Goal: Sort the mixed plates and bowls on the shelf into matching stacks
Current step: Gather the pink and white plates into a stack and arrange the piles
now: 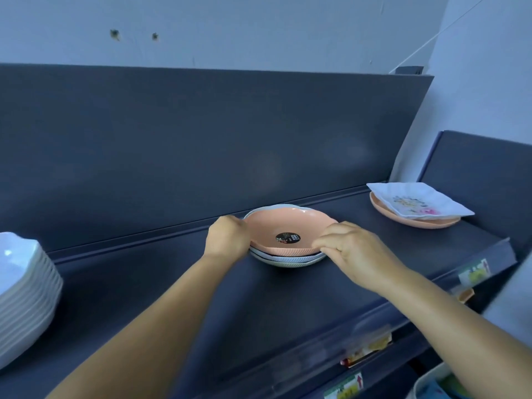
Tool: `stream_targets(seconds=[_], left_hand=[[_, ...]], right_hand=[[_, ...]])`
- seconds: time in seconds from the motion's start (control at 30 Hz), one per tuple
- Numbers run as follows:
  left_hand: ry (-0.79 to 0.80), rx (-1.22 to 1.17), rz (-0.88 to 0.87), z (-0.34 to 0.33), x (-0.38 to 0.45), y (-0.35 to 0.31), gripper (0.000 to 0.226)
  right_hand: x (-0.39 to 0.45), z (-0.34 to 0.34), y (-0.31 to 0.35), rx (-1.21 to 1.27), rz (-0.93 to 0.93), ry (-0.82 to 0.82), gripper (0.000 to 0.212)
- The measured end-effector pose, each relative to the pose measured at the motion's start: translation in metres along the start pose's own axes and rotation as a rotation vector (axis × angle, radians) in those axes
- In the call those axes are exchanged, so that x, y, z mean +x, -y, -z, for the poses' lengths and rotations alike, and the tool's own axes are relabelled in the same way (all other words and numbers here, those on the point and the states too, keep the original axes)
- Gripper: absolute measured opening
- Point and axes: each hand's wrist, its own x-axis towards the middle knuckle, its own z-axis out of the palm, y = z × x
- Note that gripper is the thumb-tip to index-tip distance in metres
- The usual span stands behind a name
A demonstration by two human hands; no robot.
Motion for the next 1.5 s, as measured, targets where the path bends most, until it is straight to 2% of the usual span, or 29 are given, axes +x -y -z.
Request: stream_targets(seconds=[0.17, 0.3, 0.53, 0.73, 0.87, 0.97, 1.07, 1.23, 1.33, 1.4, 1.5], left_hand=[[-0.010, 0.188, -0.101, -0.027, 0.001, -0.022, 0.032], [0.013, 0.326, -0.187, -0.049, 0.009, -0.037, 0.030], [0.036, 0.502, -0.217, -0.077, 0.024, -0.048, 0.035], [-0.021, 0.639, -0.180, -0.085, 0.019, -0.074, 0.028], [-0.040, 0.678, -0.362, -0.112, 0.009, -0.108, 0.027], [0.058, 0.702, -0.516, -0.144, 0.001, -0.137, 0.036], [0.114, 0.628, -0.603, -0.176, -0.007, -0.163, 0.026], [0.219, 0.628, -0.588, -0.216, -0.002, -0.193, 0.031], [0.253, 0.624, -0.518, -0.234, 0.004, -0.205, 0.023], [0.249, 0.605, -0.470, -0.242, 0.006, -0.210, 0.016], [0.218, 0.558, -0.406, -0.250, 0.011, -0.216, 0.018]], right_hand=[[-0.001, 0.008, -0.028, -0.013, -0.071, 0.130, 0.029], [-0.002, 0.020, -0.047, -0.026, -0.104, 0.238, 0.036], [-0.005, 0.014, -0.081, -0.054, -0.071, 0.400, 0.027], [-0.005, 0.022, -0.100, 0.077, -0.128, 0.314, 0.035], [-0.002, 0.033, -0.126, 0.114, -0.198, 0.161, 0.036], [-0.004, 0.045, -0.151, 0.056, -0.290, 0.126, 0.038], [-0.010, 0.056, -0.177, -0.037, -0.367, 0.122, 0.038], [-0.021, 0.071, -0.221, -0.112, -0.589, 0.110, 0.048], [-0.026, 0.075, -0.244, -0.167, -0.726, 0.134, 0.048], [-0.028, 0.075, -0.257, -0.167, -0.811, 0.138, 0.044], [-0.031, 0.074, -0.269, -0.059, -0.913, 0.132, 0.033]])
